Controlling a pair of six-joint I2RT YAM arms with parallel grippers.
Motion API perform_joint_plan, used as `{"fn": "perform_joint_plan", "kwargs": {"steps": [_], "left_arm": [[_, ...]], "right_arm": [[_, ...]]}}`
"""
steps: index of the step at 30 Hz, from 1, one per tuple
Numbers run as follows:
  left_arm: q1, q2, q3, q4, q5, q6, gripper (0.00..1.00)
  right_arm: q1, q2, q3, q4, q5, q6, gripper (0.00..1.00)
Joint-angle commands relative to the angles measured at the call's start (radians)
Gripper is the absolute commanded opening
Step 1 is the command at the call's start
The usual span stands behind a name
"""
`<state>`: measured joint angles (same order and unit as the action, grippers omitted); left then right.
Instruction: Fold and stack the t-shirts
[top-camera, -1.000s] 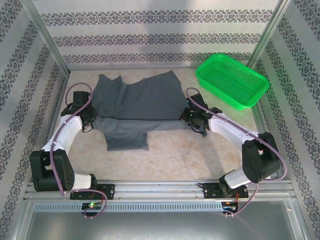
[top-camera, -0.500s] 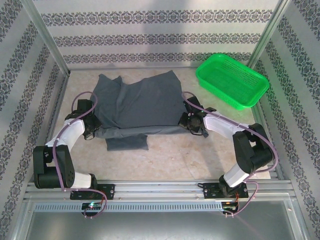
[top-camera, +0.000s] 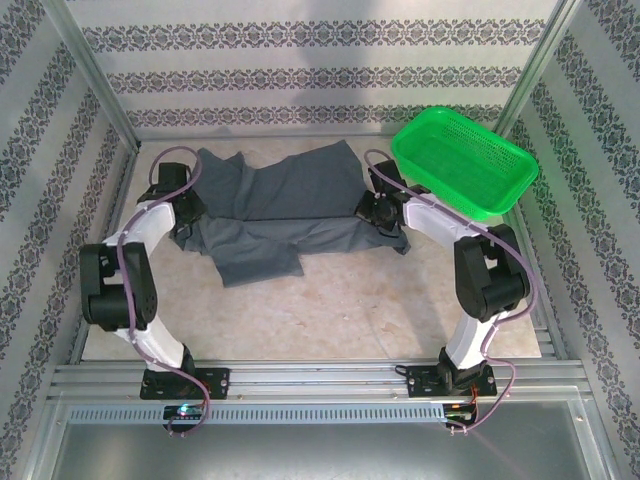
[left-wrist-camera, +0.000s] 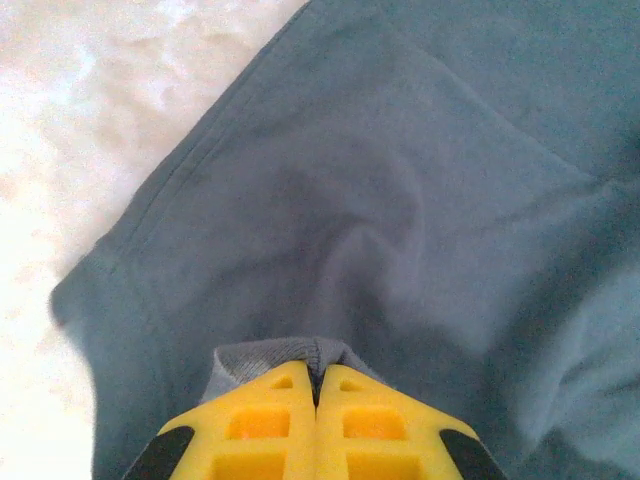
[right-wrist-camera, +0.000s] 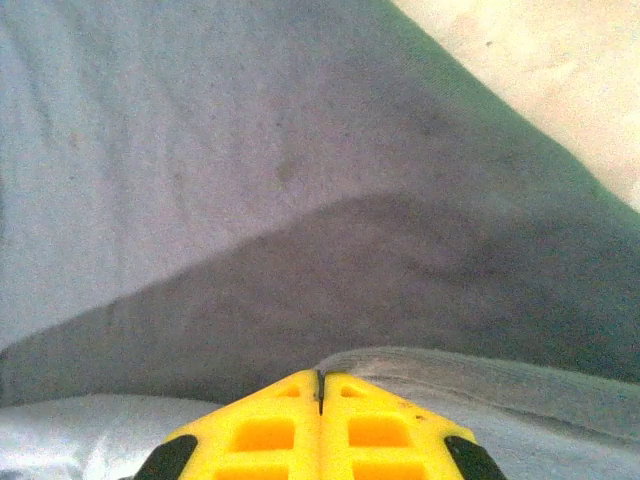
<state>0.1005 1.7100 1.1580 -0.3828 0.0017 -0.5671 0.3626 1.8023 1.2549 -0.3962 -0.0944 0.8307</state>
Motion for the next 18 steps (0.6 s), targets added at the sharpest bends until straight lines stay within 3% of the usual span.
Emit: {"fn": "perform_joint_plan", "kwargs": {"steps": [1, 2, 5, 11, 18], "left_arm": [[0.015, 0.067, 0.037, 0.016, 0.016, 0.041, 0.34], [0.015, 0.072, 0.045, -0.006, 0.015, 0.04, 0.5], [0.013, 0.006, 0.001, -0.028, 0.017, 0.036, 0.62], [0.01, -0.214, -0.219, 0.042, 0.17, -0.06, 0.57], [0.011, -0.168, -0.26, 0.084, 0.25, -0.089, 0.49]], "right_arm": [[0.004, 0.057, 0.009, -0.021, -0.016, 0.008, 0.0], [0.004, 0.064, 0.0, -0.019, -0.028, 0.016, 0.0], [0.003, 0.064, -0.022, -0.011, -0.038, 0.027, 0.0], [-0.007, 0.069, -0.024, -0.007, -0.047, 0.016, 0.0], [-0.012, 0.069, -0.024, -0.001, -0.055, 0.014, 0.0]]}}
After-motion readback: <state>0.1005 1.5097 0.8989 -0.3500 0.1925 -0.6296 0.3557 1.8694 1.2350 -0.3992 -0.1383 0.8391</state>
